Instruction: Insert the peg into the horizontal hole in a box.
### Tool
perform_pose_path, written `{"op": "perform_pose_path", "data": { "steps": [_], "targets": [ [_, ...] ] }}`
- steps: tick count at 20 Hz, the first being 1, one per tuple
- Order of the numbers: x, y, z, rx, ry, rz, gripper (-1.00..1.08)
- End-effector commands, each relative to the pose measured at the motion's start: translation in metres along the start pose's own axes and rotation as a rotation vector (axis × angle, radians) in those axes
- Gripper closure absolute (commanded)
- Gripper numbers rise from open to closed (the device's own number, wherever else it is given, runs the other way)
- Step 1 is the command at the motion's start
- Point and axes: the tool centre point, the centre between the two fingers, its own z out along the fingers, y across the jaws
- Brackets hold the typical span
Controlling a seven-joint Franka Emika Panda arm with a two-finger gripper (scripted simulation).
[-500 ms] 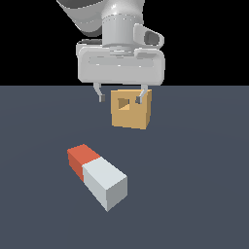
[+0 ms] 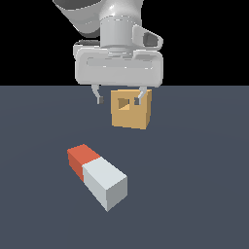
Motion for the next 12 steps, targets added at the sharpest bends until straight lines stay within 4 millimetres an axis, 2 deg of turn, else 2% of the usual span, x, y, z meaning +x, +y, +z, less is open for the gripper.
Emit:
{"op": "perform_pose_path", "data": {
  "steps": [1, 12],
  "targets": [
    [-0.004, -0.003, 0.003, -0.001, -0.001, -0.022, -0.92],
    [-0.036, -0.019, 0.025, -0.007, -0.011, -0.202, -0.92]
  ]
}}
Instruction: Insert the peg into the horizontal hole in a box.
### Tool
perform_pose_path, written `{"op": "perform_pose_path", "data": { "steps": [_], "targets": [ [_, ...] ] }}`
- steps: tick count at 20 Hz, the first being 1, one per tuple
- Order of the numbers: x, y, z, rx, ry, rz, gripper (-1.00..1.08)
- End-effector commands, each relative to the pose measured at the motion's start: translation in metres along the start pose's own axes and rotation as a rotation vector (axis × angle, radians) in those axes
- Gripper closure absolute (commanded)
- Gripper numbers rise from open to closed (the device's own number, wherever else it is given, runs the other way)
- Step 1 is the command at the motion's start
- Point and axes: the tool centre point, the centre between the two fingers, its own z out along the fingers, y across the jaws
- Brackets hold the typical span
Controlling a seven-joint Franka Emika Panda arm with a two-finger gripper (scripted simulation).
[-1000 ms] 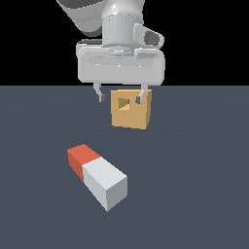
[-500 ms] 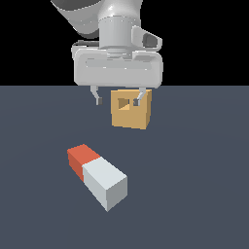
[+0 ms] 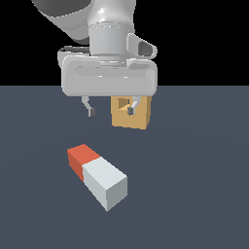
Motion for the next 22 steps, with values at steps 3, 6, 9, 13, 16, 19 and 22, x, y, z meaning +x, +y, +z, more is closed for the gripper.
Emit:
{"op": "perform_pose_path", "data": {
  "steps": [3, 6, 9, 13, 16, 19, 22],
  "targets": [
    [-0.016, -0.01, 0.011, -0.003, -0.005, -0.092, -0.92],
    [-0.027, -0.015, 0.019, -0.006, -0.008, -0.154, -0.92],
    [-0.039, -0.02, 0.026, -0.008, -0.012, -0.215, -0.92],
    [-0.055, -0.025, 0.036, -0.011, -0.016, -0.297, -0.92],
    [-0.067, -0.027, 0.043, -0.013, -0.019, -0.355, -0.92],
    [-0.077, -0.028, 0.049, -0.015, -0.022, -0.404, -0.92],
    [-0.085, -0.029, 0.054, -0.017, -0.024, -0.444, -0.92]
  ]
}}
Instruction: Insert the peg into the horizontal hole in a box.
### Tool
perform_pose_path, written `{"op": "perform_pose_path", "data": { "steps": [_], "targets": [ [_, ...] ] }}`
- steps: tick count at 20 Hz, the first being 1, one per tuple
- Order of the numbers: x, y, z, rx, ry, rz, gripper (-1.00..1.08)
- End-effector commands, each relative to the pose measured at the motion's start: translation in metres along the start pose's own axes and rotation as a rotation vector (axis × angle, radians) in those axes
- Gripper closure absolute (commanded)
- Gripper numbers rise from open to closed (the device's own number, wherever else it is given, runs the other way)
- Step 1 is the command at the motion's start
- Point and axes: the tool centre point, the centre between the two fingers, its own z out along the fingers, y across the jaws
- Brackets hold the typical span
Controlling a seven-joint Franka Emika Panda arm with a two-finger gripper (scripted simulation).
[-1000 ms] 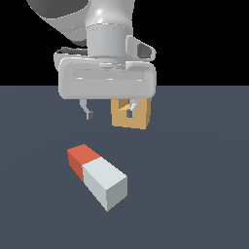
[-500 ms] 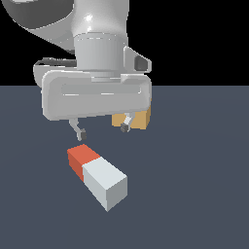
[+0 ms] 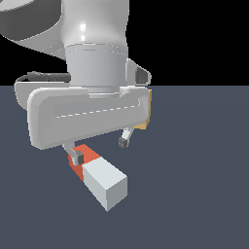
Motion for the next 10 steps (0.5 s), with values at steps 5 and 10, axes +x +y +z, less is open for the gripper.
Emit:
{"op": "perform_pose_path", "data": {
  "steps": [5, 10],
  "targets": [
    [-0.012, -0.006, 0.008, -0.003, -0.004, -0.068, -0.92],
    [-0.016, -0.007, 0.01, -0.004, -0.005, -0.087, -0.92]
  ]
}}
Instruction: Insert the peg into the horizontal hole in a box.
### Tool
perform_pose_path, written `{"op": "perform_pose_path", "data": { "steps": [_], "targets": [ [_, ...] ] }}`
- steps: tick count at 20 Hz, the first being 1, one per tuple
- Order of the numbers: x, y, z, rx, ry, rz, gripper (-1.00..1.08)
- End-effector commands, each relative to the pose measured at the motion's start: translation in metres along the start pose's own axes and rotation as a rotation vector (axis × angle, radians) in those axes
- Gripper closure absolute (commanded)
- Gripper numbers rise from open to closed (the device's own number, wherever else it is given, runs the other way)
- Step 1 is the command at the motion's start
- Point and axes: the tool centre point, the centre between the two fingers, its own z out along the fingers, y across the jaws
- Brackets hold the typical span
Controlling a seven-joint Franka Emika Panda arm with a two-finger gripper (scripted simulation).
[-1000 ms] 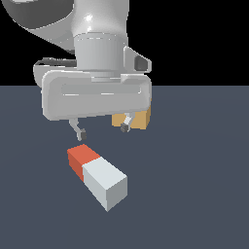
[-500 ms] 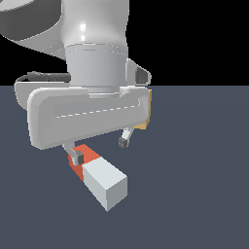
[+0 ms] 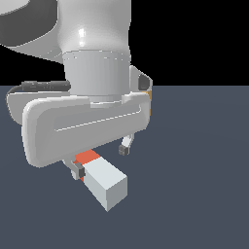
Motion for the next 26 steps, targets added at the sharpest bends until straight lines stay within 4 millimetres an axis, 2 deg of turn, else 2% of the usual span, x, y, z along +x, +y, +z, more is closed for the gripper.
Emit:
{"op": "perform_pose_path", "data": {
  "steps": [1, 6, 15, 20, 21, 26],
  "targets": [
    [-0.001, 0.0, 0.001, -0.001, -0.001, -0.006, -0.92],
    [0.0, 0.0, 0.006, 0.0, 0.0, -0.003, -0.92],
    [0.0, 0.0, 0.044, 0.0, 0.0, -0.006, -0.92],
    [-0.001, 0.001, 0.051, 0.0, -0.001, -0.007, -0.92],
    [-0.001, 0.001, 0.051, 0.0, -0.001, -0.007, 1.08],
    [-0.001, 0.001, 0.051, 0.0, -0.001, -0.007, 1.08]
  ]
}}
